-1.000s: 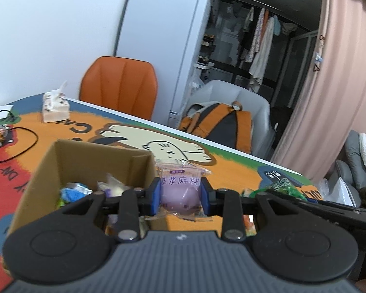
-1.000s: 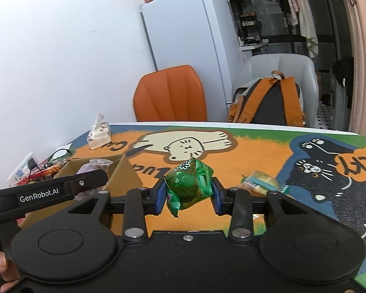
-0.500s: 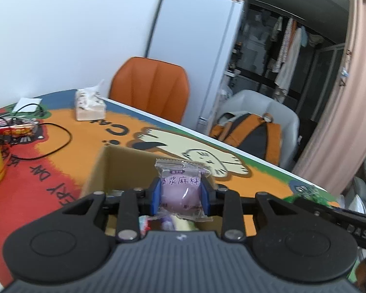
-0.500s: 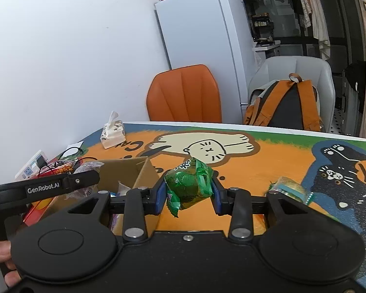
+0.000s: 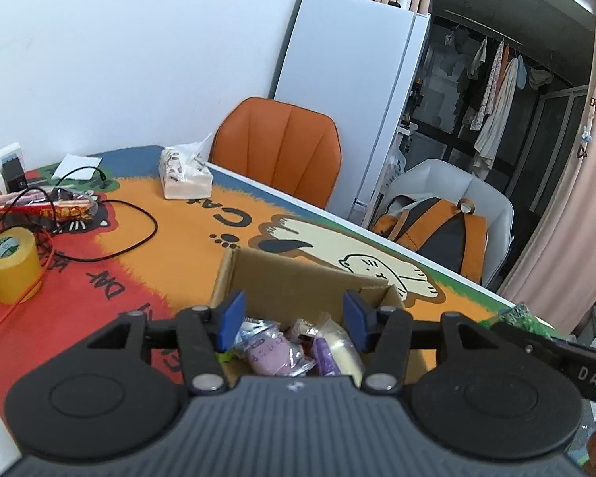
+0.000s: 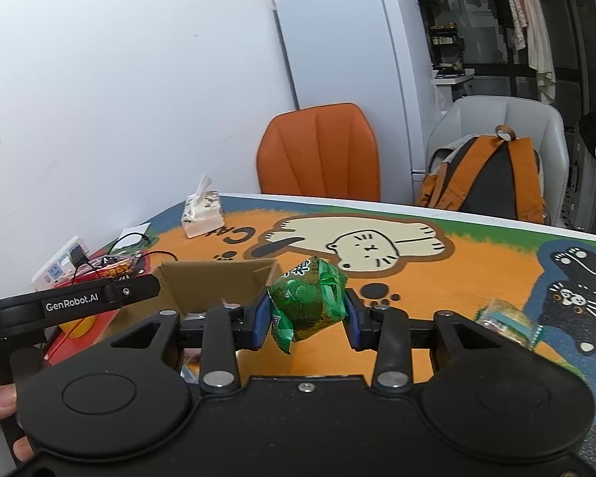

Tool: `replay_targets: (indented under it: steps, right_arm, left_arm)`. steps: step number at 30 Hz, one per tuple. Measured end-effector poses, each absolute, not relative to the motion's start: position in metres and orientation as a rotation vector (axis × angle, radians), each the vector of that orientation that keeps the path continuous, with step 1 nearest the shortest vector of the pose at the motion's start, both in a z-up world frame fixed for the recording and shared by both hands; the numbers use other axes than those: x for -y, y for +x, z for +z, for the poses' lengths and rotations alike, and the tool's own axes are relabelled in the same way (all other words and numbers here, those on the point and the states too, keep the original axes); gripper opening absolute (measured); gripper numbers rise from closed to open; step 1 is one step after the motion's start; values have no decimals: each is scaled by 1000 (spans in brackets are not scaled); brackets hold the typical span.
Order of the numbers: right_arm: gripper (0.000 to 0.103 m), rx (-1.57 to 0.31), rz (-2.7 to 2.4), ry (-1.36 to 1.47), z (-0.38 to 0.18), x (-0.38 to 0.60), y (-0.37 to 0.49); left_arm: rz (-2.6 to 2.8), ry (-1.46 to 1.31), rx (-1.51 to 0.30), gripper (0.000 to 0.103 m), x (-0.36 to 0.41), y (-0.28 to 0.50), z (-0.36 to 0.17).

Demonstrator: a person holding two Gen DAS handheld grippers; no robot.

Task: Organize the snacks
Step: 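Carry both packets over the box and open the left tool to drop pink, then open the right tool over the box to drop the green packet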

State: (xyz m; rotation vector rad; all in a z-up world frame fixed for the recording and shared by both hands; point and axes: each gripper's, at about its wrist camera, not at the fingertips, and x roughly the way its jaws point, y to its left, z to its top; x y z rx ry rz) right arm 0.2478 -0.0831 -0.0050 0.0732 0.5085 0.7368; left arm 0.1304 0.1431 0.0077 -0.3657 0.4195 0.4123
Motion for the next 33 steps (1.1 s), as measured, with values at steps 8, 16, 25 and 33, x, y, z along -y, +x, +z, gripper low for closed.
replay_targets:
  steps: [8,16,25,33]
  right_arm:
    - [38,-519,803,70,-1,57,243]
    - [38,-531,861,81,3,30,238]
    - [57,-550,926,70,5,3,233]
    - [63,-570,847,82,-2,27,238]
  left_arm:
    - [435,-401,-431,55,-157,114,1]
    - [476,-424,-429,59,-174,99,0]
    - [495,-441,-445,66,-181,91,-6]
    - [461,-432,-462,77,-170,95,-8]
